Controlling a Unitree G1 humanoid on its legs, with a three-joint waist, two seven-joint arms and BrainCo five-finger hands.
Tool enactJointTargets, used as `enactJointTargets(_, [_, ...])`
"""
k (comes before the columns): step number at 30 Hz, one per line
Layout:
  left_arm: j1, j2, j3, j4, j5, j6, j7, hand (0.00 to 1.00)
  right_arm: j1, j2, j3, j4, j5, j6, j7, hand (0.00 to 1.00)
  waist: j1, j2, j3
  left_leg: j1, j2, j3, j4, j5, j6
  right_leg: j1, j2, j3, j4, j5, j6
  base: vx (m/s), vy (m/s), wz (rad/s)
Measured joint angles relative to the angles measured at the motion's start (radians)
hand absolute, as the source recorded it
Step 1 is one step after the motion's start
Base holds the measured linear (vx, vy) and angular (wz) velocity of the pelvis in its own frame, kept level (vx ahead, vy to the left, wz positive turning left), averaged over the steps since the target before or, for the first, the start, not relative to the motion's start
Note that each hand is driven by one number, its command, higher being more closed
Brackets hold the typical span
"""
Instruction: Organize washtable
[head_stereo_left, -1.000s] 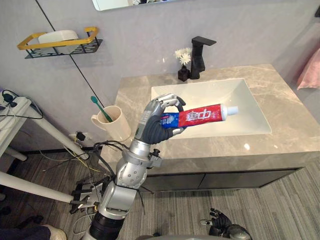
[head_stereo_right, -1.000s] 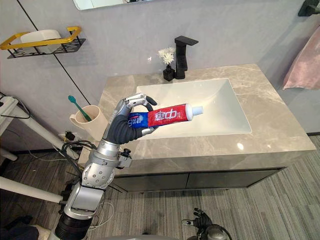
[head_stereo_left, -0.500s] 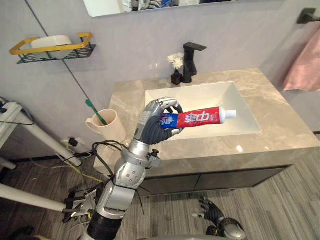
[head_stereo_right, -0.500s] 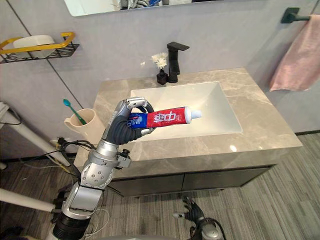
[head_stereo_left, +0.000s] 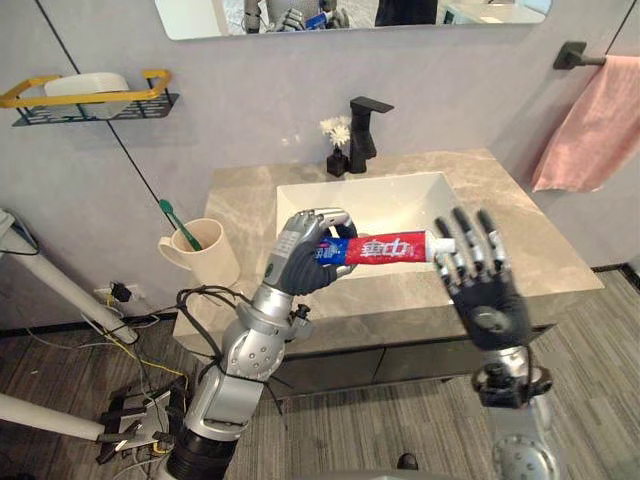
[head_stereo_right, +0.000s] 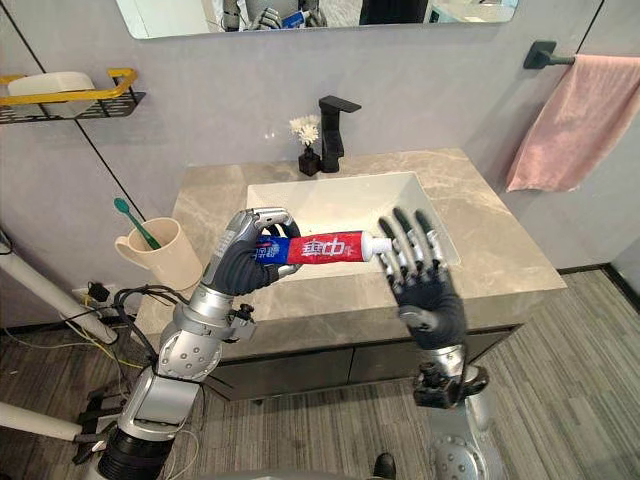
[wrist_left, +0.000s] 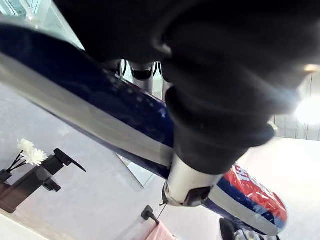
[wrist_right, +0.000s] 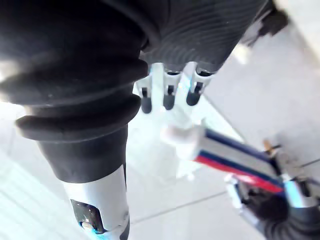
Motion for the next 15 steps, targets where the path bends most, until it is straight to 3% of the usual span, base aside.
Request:
enactJointTargets(7, [-0.004,-0.012,-0.033,0.032,-0.041,-0.001,0.004,1.0,-0.098,0.014,0.085,0.015,0.033,-0.028,-0.082,0.0,0.003,-0.008,-0.001,0.008,0.0,-0.003,0.0,0.0,0.0,0.012,0.0,-0.004,0.0,0.0,0.0,-0.01,-0.007,0.01])
enactJointTargets(15, [-0.006,-0.012,-0.064,0.055,-0.05,0.0,0.006,1.0,-0.111,0.017,0.108,0.084,0.005,-0.061,-0.109,0.0,0.002,-0.017,-0.005,0.006,0.0,-0.014,0.0,0.0,0.0,0.016,-0.001,-0.015,0.0,-0.002,0.0,-0.03,-0.015,0.04])
